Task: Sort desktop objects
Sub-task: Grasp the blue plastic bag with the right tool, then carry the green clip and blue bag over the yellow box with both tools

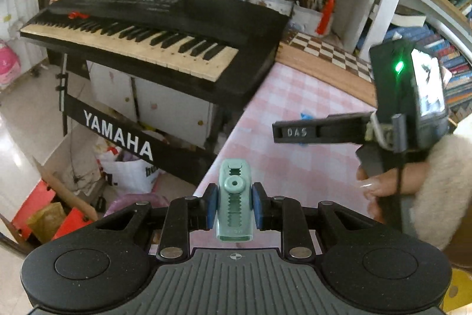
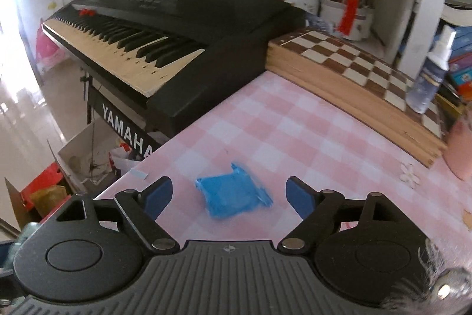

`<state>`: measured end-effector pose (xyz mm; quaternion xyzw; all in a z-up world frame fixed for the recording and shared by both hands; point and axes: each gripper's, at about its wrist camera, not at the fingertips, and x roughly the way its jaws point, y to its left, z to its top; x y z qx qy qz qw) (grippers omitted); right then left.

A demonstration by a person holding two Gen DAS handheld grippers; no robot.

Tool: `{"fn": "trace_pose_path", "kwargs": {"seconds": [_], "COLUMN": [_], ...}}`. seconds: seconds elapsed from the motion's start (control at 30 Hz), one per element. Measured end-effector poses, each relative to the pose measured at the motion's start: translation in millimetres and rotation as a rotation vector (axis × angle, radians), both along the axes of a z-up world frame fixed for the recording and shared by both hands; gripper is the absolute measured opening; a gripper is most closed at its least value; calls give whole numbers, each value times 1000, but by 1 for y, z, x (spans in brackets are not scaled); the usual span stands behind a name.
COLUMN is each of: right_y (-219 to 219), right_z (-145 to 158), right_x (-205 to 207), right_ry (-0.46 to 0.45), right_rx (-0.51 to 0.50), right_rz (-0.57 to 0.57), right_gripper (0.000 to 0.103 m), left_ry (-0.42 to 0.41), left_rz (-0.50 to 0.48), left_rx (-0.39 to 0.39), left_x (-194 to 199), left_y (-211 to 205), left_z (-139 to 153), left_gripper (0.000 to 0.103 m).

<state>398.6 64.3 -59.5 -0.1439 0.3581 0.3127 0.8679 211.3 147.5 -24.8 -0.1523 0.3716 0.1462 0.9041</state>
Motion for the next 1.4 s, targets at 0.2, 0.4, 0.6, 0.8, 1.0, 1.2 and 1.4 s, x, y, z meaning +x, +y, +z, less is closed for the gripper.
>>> {"fn": "trace_pose_path", "kwargs": {"seconds": [0.2, 0.4, 0.6, 0.8, 1.0, 1.2, 1.4], "right_y": [-4, -27, -82, -128, -152, -165, -163], "right_z": [-6, 21, 60, 89, 102, 111, 105], "right_x": [9, -8, -34, -79, -143, -199, -235], "right_ry": [21, -11, -48, -61, -79, -86, -53], "right_rx": [26, 49, 126, 174, 170, 182, 188], "right_rz": [14, -56, -236, -308, -280, -296, -346], "right_gripper": [47, 37, 36, 36, 35, 35, 35], "left_ry": [-16, -92, -155, -214, -252, -271, -248], "left_rz": [-12, -82, -158, -240, -301, -369, -398], "left_rx": [-9, -32, -61, -89, -121, -133, -158], "left_x": [5, 9, 6, -8, -36, -70, -101], "left_y": [-3, -13, -28, -43, -52, -58, -56], "left_z": [2, 18, 31, 45, 61, 69, 64], "left_gripper": [23, 23, 23, 23, 23, 23, 23]}}
